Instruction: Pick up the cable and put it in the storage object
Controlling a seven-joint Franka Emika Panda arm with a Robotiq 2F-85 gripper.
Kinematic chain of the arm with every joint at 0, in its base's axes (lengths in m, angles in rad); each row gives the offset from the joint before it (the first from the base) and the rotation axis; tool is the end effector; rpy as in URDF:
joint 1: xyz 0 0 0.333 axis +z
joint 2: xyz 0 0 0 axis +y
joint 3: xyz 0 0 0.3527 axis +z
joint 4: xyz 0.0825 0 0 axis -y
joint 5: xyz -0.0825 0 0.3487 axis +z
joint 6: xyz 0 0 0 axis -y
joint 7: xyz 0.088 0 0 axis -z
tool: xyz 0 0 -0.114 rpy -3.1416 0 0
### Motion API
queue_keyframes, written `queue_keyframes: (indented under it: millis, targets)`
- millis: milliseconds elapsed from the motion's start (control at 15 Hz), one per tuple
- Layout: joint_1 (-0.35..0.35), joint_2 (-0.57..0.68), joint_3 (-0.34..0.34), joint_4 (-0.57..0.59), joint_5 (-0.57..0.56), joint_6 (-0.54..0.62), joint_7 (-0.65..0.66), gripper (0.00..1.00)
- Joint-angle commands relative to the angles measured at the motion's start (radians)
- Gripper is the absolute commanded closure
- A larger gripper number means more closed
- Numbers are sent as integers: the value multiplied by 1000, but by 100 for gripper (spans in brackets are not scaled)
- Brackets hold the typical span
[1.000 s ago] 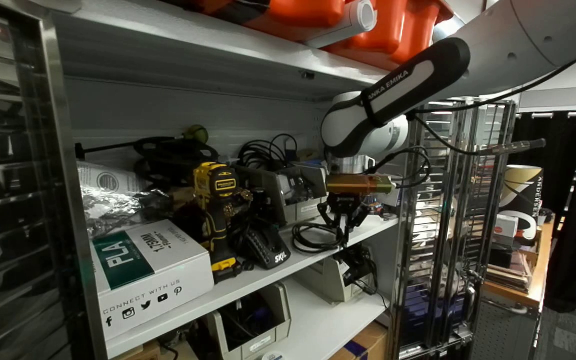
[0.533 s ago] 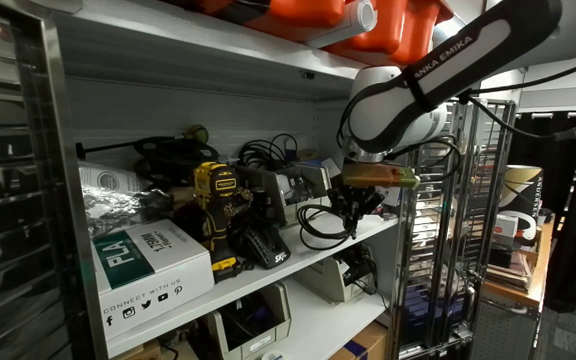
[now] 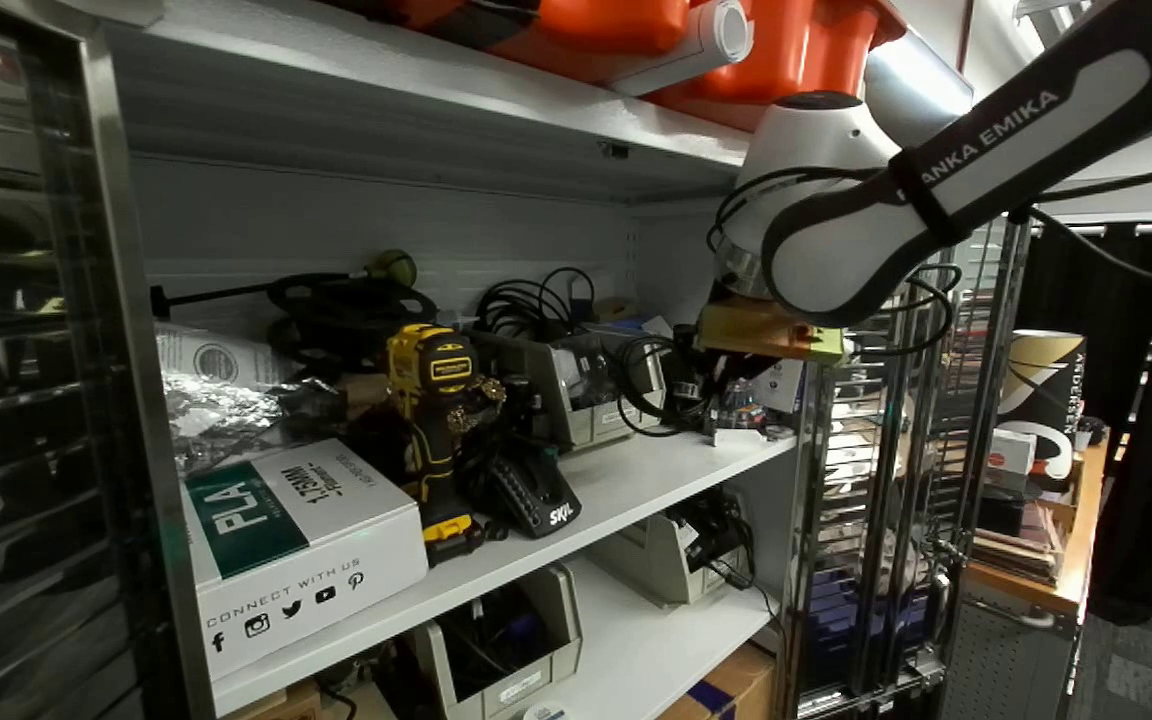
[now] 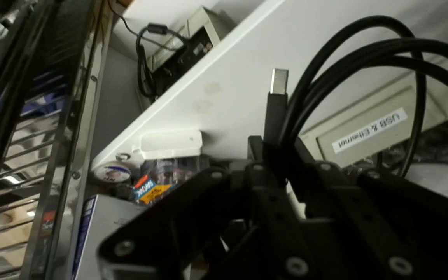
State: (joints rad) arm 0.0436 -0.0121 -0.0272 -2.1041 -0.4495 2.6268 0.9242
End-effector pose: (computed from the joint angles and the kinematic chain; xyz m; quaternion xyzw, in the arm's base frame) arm 0.5543 0.0179 0.5296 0.9143 -0.2702 0.3007 0.0232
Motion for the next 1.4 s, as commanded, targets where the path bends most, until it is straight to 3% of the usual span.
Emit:
queue_keyframes:
  millis: [0, 400, 667, 867, 1133, 1200, 1267, 1333]
  targets:
    - [-31, 16, -15, 25, -194, 155, 185, 83]
    - [-58, 181, -71, 221, -458, 406, 488, 84]
    - [-65, 331, -67, 351, -384, 528, 492, 84]
    - [-103, 423, -8, 415, -292, 596, 452, 84]
    - [-163, 505, 97, 489, -247, 622, 420, 84]
    - [-125, 513, 79, 480, -82, 633, 268, 84]
    - [-128, 526, 101, 489, -28, 635, 217, 84]
    - [-206, 542, 195, 521, -123, 611, 266, 84]
